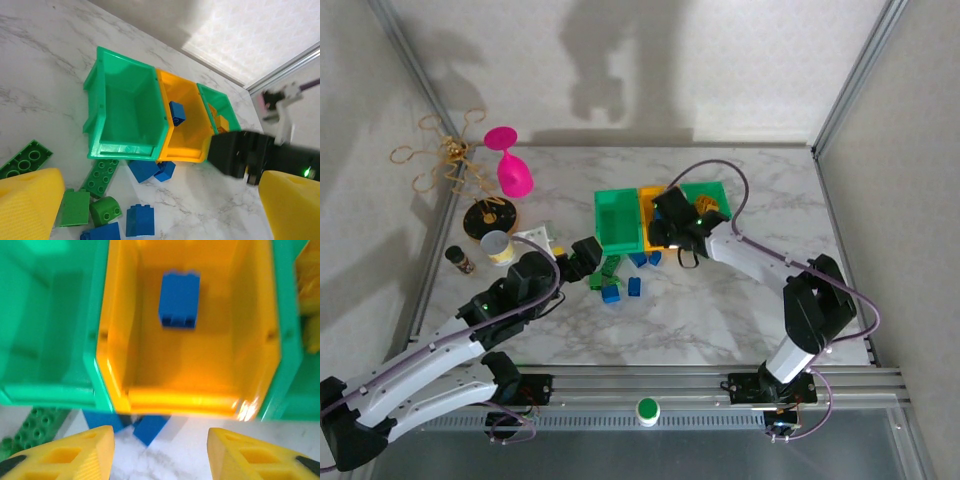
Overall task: Sort the legos into containers by color
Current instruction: Pick up the lego from the center of the table.
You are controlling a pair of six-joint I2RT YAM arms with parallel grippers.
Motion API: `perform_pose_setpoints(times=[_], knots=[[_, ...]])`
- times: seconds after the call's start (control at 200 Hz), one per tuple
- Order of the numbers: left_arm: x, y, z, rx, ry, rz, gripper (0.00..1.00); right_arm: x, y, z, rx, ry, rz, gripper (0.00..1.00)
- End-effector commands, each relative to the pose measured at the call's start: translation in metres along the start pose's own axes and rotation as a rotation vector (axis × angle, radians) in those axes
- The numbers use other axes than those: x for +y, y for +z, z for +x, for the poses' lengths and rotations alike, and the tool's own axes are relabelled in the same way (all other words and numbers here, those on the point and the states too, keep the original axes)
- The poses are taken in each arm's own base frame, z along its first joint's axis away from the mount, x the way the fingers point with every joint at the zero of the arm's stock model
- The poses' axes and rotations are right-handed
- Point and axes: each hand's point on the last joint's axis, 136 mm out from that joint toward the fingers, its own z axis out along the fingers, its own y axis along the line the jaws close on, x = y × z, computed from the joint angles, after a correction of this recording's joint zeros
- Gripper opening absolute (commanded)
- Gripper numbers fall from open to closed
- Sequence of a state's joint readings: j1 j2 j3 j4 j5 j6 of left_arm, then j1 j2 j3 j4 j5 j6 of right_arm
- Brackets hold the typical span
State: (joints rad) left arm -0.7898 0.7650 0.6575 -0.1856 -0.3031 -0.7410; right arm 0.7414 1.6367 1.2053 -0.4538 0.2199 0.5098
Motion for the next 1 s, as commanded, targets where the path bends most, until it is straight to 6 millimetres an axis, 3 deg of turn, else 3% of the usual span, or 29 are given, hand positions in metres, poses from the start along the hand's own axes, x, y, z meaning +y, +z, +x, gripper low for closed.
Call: perform_pose_setpoints(times=[0.0, 0.21, 0.33, 0.626, 0.996], knots=[[0.018, -0.002, 0.004, -0.002, -0.011, -0.060, 1.00, 0.010, -0.004, 0.010, -0.043, 0.083, -0.021, 0.53], [0.028, -0.001, 0.010, -0.012, -0.032, -0.075, 1.00, 0.009, 0.023, 0.040, -0.003, 0.085, 0.015, 0.56], [0.032, 0.000, 0.012, -0.014, -0.034, -0.084, 1.00, 0.005, 0.036, 0.047, 0.010, 0.075, 0.048, 0.56], [0.039, 0.001, 0.015, -0.017, -0.025, -0.106, 1.00, 0.010, 0.057, 0.053, 0.035, 0.074, 0.049, 0.54], [0.039, 0.000, 0.013, -0.020, -0.013, -0.113, 1.00, 0.011, 0.073, 0.046, 0.023, 0.080, 0.089, 0.51]])
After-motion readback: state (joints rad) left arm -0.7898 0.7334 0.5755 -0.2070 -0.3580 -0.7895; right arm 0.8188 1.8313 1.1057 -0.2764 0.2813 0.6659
